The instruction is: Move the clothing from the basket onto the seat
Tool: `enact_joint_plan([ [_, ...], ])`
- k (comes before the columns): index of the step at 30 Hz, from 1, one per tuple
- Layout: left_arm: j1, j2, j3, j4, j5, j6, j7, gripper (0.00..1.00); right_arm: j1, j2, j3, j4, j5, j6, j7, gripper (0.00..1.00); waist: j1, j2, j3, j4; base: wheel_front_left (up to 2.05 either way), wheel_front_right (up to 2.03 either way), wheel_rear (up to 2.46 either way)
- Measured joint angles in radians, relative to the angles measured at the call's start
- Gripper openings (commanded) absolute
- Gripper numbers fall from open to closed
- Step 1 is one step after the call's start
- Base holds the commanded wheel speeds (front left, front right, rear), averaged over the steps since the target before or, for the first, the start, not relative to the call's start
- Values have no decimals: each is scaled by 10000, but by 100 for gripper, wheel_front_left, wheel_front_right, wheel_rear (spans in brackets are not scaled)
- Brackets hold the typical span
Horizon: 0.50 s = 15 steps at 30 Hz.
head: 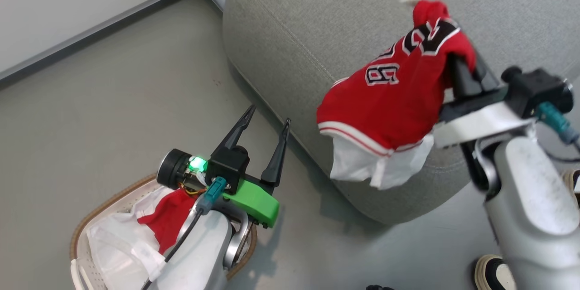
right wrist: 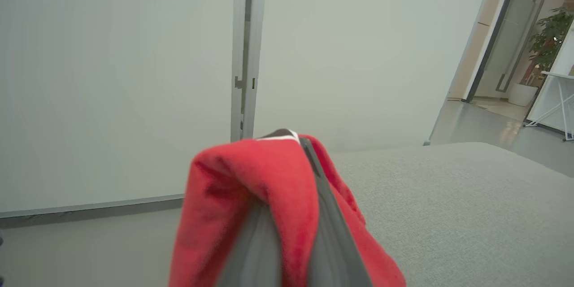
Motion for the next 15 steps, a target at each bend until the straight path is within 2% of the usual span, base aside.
enact_joint_plan([
  [9,-57,305,401,-63,570,-6,0,100,-3027,-934,174,1555,-226,0,0,0,0,0,741,22,0,0,0],
  [15,-407,353,360,-100,857,-69,0,100,-4889,-1764,-334,2604,-654,0,0,0,0,0,1409,260,0,0,0],
])
